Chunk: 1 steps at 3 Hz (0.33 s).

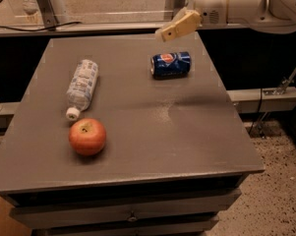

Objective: Knock blue plastic bottle over

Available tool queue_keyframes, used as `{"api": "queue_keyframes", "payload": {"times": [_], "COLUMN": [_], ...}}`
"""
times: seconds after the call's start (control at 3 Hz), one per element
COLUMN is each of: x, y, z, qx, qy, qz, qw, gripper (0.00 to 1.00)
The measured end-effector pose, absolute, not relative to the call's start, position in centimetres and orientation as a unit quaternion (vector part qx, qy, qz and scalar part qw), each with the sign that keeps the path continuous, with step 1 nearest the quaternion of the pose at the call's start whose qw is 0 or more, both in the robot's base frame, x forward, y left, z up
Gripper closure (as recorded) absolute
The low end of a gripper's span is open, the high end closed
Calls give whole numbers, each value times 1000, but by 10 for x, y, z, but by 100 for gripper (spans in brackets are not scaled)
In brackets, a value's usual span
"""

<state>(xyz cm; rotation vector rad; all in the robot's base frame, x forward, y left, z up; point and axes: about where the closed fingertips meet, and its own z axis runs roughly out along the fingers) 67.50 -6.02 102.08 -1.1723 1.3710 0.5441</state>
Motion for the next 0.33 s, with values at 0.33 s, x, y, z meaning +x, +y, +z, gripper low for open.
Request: {"api": "queue_keyframes", "payload": {"times": [0.33], "x": [675], "y": [-60], "z": [1021], "qx": [-503], "qy": [588], "qz": [234], "qw": [588], "gripper": [0]}}
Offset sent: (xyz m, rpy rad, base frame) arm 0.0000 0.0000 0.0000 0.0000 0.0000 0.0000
